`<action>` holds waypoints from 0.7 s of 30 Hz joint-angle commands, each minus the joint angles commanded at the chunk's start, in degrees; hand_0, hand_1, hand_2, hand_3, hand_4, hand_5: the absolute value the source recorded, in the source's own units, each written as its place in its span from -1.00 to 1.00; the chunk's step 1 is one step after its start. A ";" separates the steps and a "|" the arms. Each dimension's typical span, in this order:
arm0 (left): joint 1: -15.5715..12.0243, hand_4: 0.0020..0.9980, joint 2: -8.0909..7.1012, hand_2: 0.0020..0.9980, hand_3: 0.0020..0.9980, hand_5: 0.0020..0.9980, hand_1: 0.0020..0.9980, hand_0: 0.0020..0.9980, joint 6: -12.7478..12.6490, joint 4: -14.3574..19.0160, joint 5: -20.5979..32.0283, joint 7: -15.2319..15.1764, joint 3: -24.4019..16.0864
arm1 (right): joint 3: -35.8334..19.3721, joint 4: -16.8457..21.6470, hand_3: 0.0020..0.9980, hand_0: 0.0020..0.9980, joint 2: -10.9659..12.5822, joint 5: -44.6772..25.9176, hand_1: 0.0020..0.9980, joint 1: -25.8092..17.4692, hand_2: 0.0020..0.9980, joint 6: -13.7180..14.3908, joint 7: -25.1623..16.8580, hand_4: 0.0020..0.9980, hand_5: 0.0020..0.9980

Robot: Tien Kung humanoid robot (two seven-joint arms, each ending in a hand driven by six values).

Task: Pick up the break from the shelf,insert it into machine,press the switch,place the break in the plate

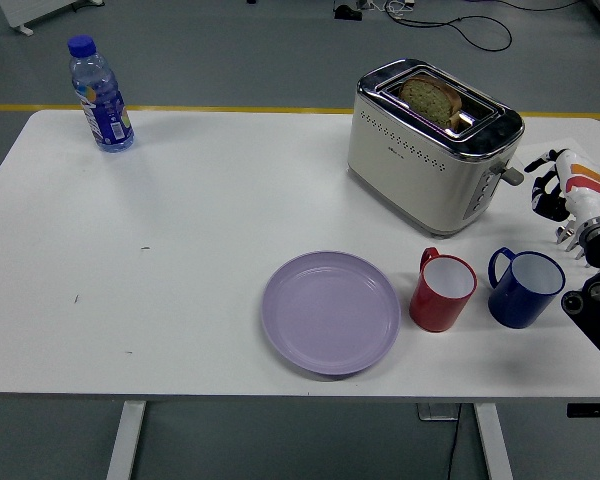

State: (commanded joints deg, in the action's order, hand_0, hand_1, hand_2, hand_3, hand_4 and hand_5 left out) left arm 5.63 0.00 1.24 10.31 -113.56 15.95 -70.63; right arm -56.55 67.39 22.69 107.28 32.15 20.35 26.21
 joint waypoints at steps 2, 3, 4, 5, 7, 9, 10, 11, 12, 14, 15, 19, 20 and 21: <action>-0.02 -0.42 0.00 -0.06 0.10 0.85 -0.07 0.21 0.01 0.00 -0.03 0.00 -0.01 | -0.39 0.16 0.42 -0.57 0.02 0.35 -0.36 -0.05 -0.13 0.08 0.22 -0.10 -0.91; -0.10 -0.42 0.00 -0.06 0.10 0.85 -0.07 0.21 0.03 0.00 -0.06 0.00 -0.03 | -1.63 0.80 0.42 -0.57 0.07 1.58 -0.36 -0.23 -0.13 0.22 0.98 -0.10 -0.91; -0.14 -0.42 0.00 -0.06 0.10 0.85 -0.07 0.21 0.03 0.00 -0.11 0.00 -0.06 | -2.45 1.30 0.42 -0.57 0.15 2.35 -0.36 -0.35 -0.13 0.24 1.33 -0.10 -0.91; -0.20 -0.42 0.00 -0.06 0.10 0.85 -0.07 0.21 0.05 0.00 -0.21 0.00 -0.11 | -3.54 2.13 0.42 -0.57 0.32 3.12 -0.36 -0.50 -0.13 0.13 1.63 -0.10 -0.91; -0.23 -0.42 0.00 -0.06 0.10 0.85 -0.07 0.21 0.06 0.00 -0.25 0.00 -0.14 | -4.14 2.55 0.42 -0.57 0.41 3.52 -0.36 -0.57 -0.13 0.08 1.78 -0.10 -0.91; -0.32 -0.42 0.00 -0.06 0.09 0.85 -0.07 0.21 0.10 0.00 -0.41 0.00 -0.25 | -5.36 4.23 0.85 0.14 0.76 3.69 0.19 -0.64 0.46 -1.20 1.98 0.32 -0.49; -0.33 -0.42 0.00 -0.06 0.09 0.85 -0.07 0.21 0.11 0.00 -0.48 0.00 -0.31 | -5.66 4.75 0.85 0.14 0.87 3.56 0.19 -0.62 0.46 -1.83 1.97 0.32 -0.49; -0.32 -0.42 0.00 -0.06 0.09 0.85 -0.07 0.21 0.14 0.00 -0.41 -0.01 -0.20 | -5.97 5.69 0.85 0.14 1.10 2.47 0.19 -0.45 0.46 -2.77 1.46 0.32 -0.49; -0.31 -0.42 0.00 -0.06 0.09 0.85 -0.07 0.21 0.17 0.00 -0.37 -0.01 -0.15 | -6.10 6.14 0.85 0.14 1.20 1.76 0.19 -0.36 0.46 -3.16 1.18 0.32 -0.49; -0.27 -0.41 0.00 -0.06 0.09 0.86 -0.07 0.21 0.20 0.00 -0.34 0.00 -0.09 | -6.26 6.72 0.85 0.14 1.32 0.84 0.19 -0.19 0.46 -3.38 0.57 0.32 -0.49; -0.21 -0.41 0.00 -0.06 0.09 0.86 -0.07 0.21 0.20 0.00 -0.21 0.01 0.03 | -6.47 7.15 0.95 0.48 1.38 0.42 0.47 -0.03 0.83 -3.33 -0.01 0.43 -0.37; -0.10 -0.41 0.00 -0.06 0.09 0.86 -0.07 0.21 0.12 0.00 0.29 -0.01 0.32 | -6.80 7.92 0.95 0.48 1.39 -0.92 0.47 0.21 0.83 -2.63 -1.15 0.43 -0.37; -0.01 -0.42 0.00 -0.07 0.09 0.85 -0.07 0.21 0.08 0.00 0.52 -0.01 0.48 | -6.67 8.28 0.95 0.48 1.26 -1.75 0.47 0.57 0.83 -2.05 -1.89 0.43 -0.37; 0.02 -0.42 0.00 -0.07 0.09 0.85 -0.07 0.21 0.07 0.00 0.58 -0.02 0.53 | -6.57 8.41 0.96 0.61 1.19 -2.01 0.59 0.74 0.90 -1.82 -2.15 0.49 -0.31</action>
State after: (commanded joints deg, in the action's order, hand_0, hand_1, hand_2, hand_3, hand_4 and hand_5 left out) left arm 5.65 0.00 1.31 10.31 -112.97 15.94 -70.10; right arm -63.12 75.81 23.88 105.26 32.89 18.53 24.06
